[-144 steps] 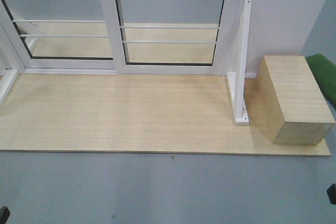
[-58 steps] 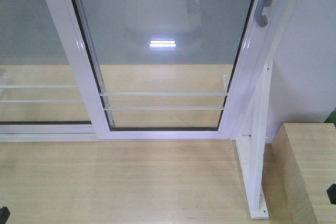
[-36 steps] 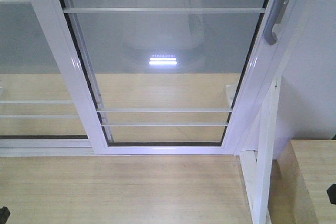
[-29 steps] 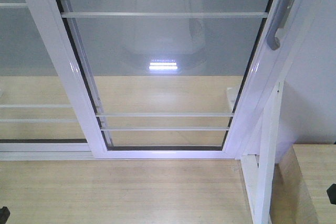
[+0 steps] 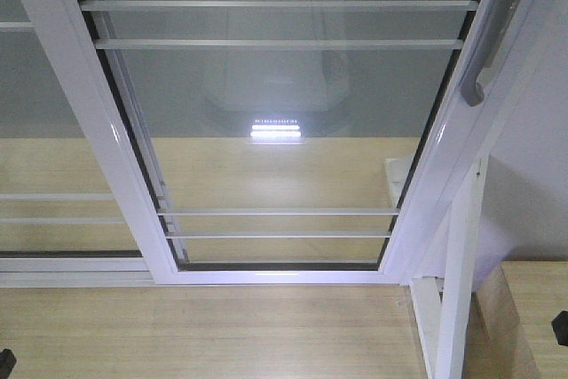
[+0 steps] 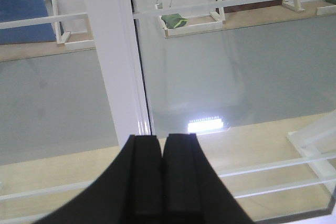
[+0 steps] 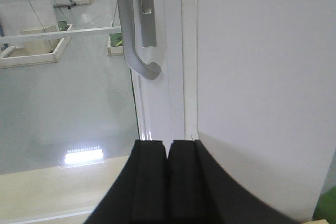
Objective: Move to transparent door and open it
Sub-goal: 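Approach the door and stop facing its silver handle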
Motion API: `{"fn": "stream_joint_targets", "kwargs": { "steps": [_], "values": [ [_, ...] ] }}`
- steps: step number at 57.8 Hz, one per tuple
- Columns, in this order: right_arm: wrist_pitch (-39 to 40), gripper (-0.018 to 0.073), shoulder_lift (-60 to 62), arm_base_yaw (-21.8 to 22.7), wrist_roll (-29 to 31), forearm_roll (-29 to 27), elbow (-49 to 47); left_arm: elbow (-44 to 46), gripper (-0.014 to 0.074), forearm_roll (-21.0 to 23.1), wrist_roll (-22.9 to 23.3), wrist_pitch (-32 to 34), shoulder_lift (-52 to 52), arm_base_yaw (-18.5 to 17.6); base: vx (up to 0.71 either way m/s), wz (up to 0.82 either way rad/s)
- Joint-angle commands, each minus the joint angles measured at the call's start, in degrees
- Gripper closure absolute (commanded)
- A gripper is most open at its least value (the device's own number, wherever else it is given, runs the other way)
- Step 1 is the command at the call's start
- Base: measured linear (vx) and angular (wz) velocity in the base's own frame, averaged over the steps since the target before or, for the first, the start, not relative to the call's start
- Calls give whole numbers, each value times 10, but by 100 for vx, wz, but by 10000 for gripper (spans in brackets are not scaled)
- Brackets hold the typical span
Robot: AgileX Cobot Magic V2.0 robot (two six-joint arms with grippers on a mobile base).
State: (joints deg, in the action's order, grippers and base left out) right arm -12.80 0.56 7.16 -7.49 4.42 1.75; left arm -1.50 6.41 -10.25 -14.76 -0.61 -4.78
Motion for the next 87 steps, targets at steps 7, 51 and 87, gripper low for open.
{"fn": "stream_joint_targets", "kwargs": {
  "steps": [7, 51, 87],
  "values": [
    [45, 567, 3, 1, 2, 4, 7, -13, 602, 6, 3, 49, 4, 2, 1, -4],
    [45, 567, 2, 1, 2, 4, 7, -13, 602, 6, 3, 44, 5, 2, 0, 0],
    [45, 567, 2, 1, 2, 4, 7, -13, 602, 2, -1, 49, 5, 2, 0, 0]
  ]
}}
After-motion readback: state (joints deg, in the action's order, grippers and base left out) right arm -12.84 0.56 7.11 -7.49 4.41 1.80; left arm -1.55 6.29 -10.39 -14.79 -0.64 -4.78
